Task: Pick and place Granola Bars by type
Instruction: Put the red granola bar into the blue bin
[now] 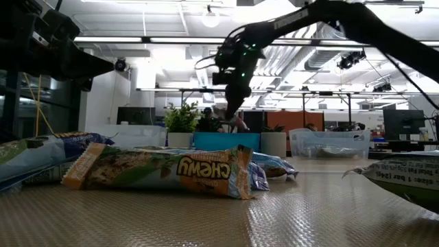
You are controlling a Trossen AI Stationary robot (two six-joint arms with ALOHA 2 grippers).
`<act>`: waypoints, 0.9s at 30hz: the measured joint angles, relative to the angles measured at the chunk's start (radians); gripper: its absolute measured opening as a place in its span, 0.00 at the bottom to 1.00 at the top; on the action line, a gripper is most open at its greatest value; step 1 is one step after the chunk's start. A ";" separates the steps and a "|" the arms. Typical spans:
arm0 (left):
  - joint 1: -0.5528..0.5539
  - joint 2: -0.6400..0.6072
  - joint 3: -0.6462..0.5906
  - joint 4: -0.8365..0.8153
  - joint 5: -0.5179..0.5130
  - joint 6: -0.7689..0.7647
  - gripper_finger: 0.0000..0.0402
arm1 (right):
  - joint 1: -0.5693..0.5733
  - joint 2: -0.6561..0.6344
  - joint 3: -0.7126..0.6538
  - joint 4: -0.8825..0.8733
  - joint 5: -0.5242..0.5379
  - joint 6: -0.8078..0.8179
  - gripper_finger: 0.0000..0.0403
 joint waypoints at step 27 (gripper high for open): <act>0.000 0.000 0.000 0.000 0.000 0.000 0.00 | 0.067 0.056 -0.040 -0.077 0.136 -0.102 0.25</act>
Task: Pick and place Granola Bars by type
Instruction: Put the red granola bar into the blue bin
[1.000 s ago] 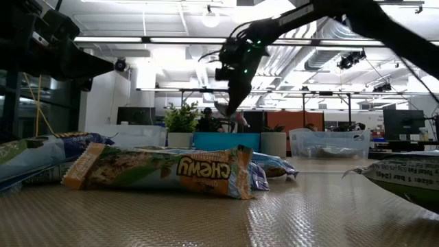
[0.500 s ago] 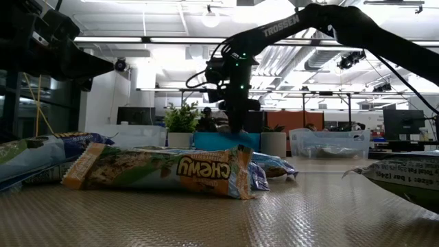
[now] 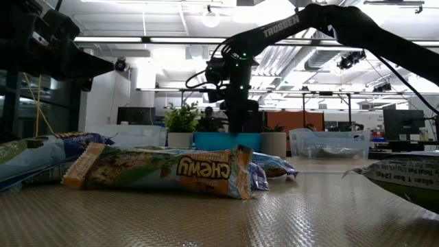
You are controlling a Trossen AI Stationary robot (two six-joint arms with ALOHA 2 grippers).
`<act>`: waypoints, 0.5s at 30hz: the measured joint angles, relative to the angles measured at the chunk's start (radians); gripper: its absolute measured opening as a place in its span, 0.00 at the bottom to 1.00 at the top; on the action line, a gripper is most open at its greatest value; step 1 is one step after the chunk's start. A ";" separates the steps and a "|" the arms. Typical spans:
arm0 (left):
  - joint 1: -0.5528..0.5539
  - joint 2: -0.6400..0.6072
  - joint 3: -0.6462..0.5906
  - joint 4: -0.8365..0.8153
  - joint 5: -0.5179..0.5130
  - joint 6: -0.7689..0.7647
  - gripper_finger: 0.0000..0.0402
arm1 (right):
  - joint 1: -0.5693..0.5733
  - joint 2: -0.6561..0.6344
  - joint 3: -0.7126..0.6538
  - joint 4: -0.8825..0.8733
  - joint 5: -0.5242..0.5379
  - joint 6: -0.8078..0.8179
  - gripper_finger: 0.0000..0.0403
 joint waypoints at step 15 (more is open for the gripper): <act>0.000 0.000 0.000 0.000 0.000 0.000 0.00 | 0.002 -0.104 0.078 0.053 0.043 0.213 0.43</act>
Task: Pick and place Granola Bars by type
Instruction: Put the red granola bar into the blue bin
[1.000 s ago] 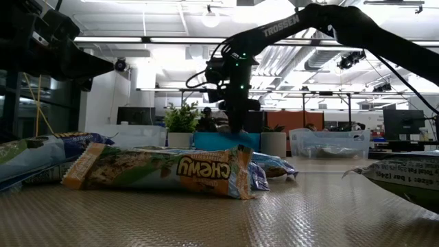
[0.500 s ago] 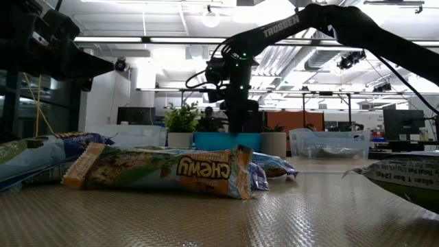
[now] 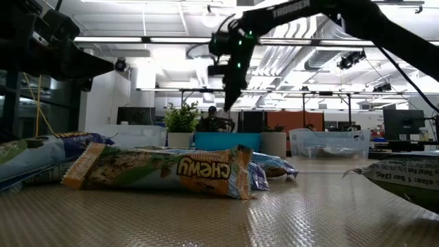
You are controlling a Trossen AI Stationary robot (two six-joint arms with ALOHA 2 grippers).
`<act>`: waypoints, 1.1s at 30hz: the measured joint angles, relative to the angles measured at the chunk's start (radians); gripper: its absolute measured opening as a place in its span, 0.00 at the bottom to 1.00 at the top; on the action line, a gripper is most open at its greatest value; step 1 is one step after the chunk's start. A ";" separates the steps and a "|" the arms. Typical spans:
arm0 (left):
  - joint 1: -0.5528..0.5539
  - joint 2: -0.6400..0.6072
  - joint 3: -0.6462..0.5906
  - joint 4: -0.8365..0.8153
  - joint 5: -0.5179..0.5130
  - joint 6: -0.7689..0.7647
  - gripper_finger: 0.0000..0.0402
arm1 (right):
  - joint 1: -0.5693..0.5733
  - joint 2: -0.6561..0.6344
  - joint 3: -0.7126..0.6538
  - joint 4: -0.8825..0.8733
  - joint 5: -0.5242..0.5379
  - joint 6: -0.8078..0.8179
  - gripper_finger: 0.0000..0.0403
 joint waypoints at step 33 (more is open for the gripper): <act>0.000 0.000 0.000 0.000 0.000 0.000 0.00 | 0.453 -0.326 0.012 -0.145 -0.673 1.146 0.44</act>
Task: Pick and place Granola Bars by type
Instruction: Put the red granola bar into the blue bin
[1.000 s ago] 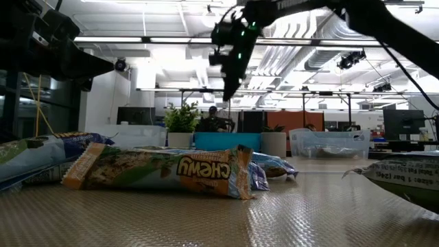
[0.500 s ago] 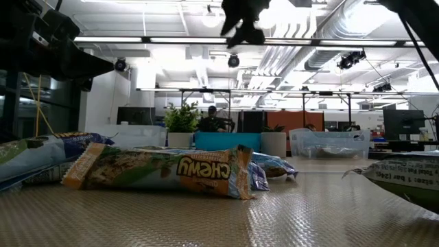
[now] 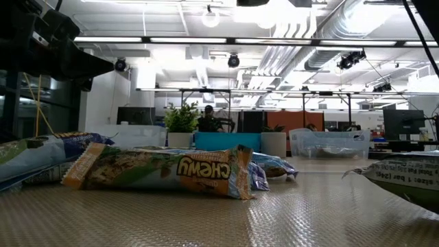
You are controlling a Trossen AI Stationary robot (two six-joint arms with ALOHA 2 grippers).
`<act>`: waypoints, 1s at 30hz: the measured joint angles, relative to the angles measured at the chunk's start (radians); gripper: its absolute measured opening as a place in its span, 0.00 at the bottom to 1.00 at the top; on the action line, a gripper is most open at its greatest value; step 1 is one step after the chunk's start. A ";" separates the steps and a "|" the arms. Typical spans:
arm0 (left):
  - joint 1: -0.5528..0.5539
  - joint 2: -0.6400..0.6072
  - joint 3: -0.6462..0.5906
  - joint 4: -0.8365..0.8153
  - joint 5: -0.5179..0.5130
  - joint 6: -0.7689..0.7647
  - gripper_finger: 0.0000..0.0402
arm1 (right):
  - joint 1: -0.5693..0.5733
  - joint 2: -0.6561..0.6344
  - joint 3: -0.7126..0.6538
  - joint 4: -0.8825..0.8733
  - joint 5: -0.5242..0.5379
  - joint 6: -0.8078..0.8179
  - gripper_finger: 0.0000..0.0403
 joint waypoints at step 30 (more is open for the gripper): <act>0.000 0.000 0.000 0.000 0.000 0.000 0.00 | 0.657 0.227 0.000 -0.153 0.491 0.959 0.44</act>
